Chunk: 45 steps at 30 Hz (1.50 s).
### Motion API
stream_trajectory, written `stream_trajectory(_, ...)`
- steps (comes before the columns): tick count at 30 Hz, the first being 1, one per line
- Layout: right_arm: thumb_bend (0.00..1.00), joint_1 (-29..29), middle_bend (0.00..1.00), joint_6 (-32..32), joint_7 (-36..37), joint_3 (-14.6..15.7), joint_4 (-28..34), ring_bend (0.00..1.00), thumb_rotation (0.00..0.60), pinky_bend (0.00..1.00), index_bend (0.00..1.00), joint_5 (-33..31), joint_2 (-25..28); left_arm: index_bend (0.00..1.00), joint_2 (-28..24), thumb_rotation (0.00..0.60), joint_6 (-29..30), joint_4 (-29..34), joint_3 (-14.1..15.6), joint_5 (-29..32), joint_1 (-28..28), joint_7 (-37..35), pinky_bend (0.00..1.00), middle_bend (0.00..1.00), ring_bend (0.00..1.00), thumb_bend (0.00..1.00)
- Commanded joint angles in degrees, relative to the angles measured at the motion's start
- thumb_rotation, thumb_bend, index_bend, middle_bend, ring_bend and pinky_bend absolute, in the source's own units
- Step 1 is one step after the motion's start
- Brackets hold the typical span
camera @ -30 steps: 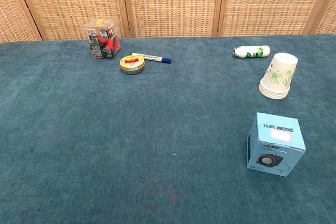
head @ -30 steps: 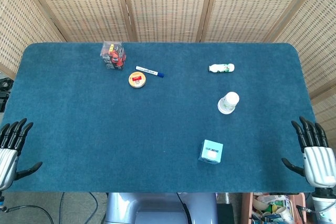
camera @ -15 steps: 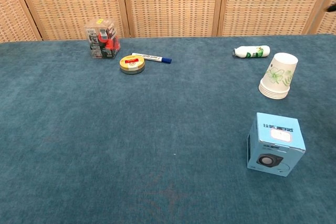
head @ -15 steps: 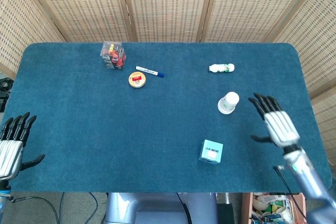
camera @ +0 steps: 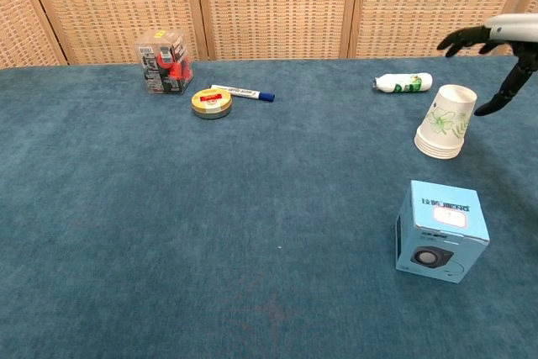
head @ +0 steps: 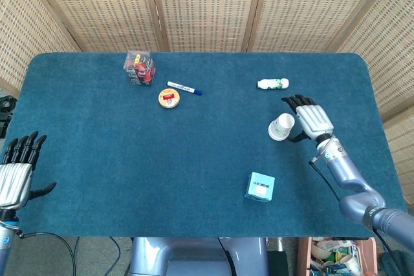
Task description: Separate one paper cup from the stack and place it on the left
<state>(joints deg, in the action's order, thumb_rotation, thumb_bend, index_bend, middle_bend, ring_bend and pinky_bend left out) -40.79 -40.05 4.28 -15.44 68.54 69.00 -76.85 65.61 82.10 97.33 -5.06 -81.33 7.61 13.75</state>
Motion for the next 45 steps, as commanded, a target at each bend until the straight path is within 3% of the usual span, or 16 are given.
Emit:
stream_trajectory(1,0.17,-2.0,0.30,3.1,0.1,0.9,-4.4,0.20,0.600,0.30,0.21,-1.7,-3.1,0.00,0.3,0.600,-0.6,0.0,-0.3,1.1,0.4,0.6,0.00,0.00,0.00,0.11)
stream_trajectory(9,0.28,-4.1,0.37,4.7,3.8,1.0,-10.9,0.26,0.600,0.42,0.28,-1.2,-7.5,0.00,0.7,0.600,-1.4,0.5,-0.4,2.1,1.0,1.8,0.00,0.00,0.00,0.11)
stream_trajectory(16,0.38,-4.6,0.55,3.5,6.4,1.4,-14.7,0.42,0.600,0.58,0.49,0.4,-9.9,0.00,0.8,0.600,-2.1,0.5,-0.4,3.1,1.5,2.2,0.00,0.00,0.00,0.11)
stream_trajectory(21,0.43,-4.2,0.58,2.3,8.0,1.5,-15.0,0.44,0.600,0.61,0.53,1.0,-10.0,0.00,0.8,0.600,-2.0,0.5,-0.3,3.2,1.6,2.3,0.00,0.00,0.00,0.11)
stream_trajectory(25,0.45,-3.1,0.59,-1.0,11.6,0.6,-10.8,0.44,0.600,0.61,0.53,2.5,-7.6,0.00,1.2,0.600,-2.0,-0.9,-0.4,1.3,2.5,1.4,0.00,0.00,0.00,0.11)
stream_trajectory(28,0.48,-2.3,0.59,-3.0,16.4,-0.5,-5.6,0.44,0.600,0.61,0.53,3.6,-4.9,0.00,3.4,0.600,-0.7,-5.2,-1.0,-3.3,4.0,-3.4,0.00,0.00,0.00,0.11)
stream_trajectory(34,0.51,-2.0,0.59,-2.4,24.6,-3.1,3.1,0.44,0.600,0.61,0.54,3.4,-0.2,0.00,6.2,0.600,-1.4,-12.2,-2.2,-8.4,8.2,-8.9,0.00,0.00,0.00,0.11)
stream_trajectory(39,0.53,-2.7,0.59,1.3,33.1,-6.5,12.1,0.44,0.600,0.61,0.54,-0.2,2.7,0.05,16.2,0.600,3.4,-26.1,-6.3,-15.4,15.9,-18.2,0.00,0.00,0.00,0.11)
stream_trajectory(45,0.55,-5.2,0.60,4.7,35.4,-9.1,16.3,0.44,0.600,0.61,0.54,-6.6,1.4,0.15,24.4,0.600,0.9,-32.7,-8.5,-17.4,24.6,-22.1,0.00,0.00,0.00,0.11)
